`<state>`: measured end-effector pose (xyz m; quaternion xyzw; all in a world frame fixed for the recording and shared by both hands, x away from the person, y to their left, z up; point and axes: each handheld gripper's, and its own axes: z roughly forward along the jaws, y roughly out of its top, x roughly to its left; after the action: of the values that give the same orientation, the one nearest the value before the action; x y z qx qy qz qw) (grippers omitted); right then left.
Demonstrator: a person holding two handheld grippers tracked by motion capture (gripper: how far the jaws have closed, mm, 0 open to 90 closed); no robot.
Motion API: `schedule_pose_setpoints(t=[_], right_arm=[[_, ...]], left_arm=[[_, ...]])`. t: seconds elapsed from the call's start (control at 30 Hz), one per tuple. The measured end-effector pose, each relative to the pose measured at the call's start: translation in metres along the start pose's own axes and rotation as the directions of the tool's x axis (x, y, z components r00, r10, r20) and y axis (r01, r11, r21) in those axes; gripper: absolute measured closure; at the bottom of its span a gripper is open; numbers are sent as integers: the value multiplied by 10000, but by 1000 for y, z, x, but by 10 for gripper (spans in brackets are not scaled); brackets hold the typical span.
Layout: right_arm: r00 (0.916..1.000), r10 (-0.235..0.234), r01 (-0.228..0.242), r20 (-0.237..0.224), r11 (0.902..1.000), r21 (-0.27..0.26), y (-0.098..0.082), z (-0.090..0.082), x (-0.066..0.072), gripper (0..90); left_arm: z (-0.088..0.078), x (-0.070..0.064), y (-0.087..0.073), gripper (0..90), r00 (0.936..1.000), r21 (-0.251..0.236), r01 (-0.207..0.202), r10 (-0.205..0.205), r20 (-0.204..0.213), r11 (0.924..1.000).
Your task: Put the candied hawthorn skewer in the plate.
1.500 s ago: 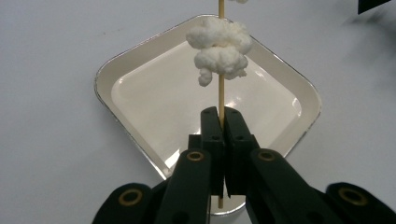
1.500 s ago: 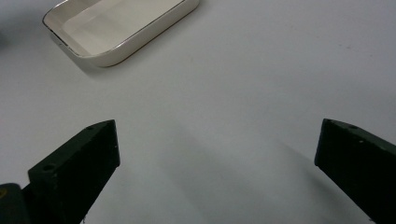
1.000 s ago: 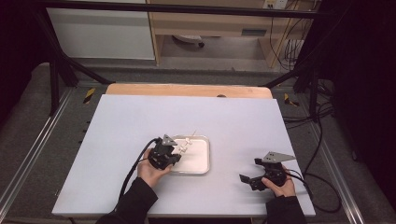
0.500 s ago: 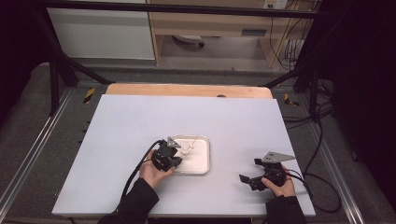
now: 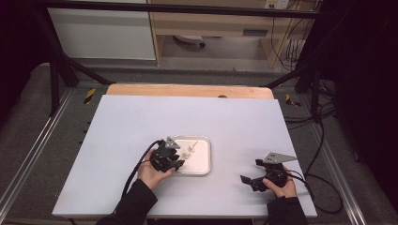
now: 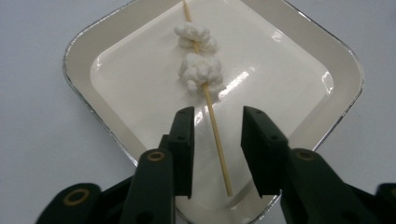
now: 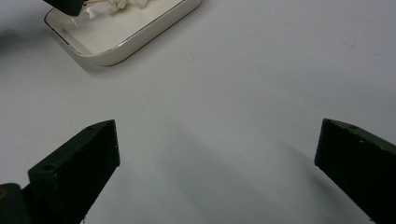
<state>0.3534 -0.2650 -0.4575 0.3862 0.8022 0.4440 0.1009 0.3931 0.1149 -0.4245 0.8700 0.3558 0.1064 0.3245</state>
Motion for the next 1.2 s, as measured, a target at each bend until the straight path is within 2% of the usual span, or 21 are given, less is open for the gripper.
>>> schedule_pose_setpoints(t=[0.17,0.27,0.43,0.7,0.87,1.0,1.07,1.2], right_arm=[[10000,18,-18,-6,10000,-13,0,0,0,6],[10000,10,-10,7,10000,23,0,0,0,6],[10000,16,-16,18,10000,18,0,-1,0,6],[10000,54,-55,36,10000,40,0,-1,0,6],[10000,75,-76,62,9999,137,0,0,0,6],[9999,72,-74,95,9998,204,0,1,0,6],[9999,94,-96,107,9997,240,-1,1,0,6],[9999,79,-82,110,9997,245,-1,1,0,6]], left_arm=[[-10,1,-1,440,9999,-245,-124,122,-102,9996],[-16,4,-3,320,9999,-243,-92,96,129,9997],[-27,10,-11,196,9994,-245,-346,347,47,9991],[-48,25,-41,121,9999,-679,-52,60,114,9977],[-57,38,-67,99,9995,-867,266,-280,-143,9959],[-61,50,-83,81,9998,-1357,92,-115,-156,9907],[-65,52,-90,73,9980,-1333,458,-511,-369,9900],[-71,56,-103,67,9963,-1366,647,-718,-480,9885]])
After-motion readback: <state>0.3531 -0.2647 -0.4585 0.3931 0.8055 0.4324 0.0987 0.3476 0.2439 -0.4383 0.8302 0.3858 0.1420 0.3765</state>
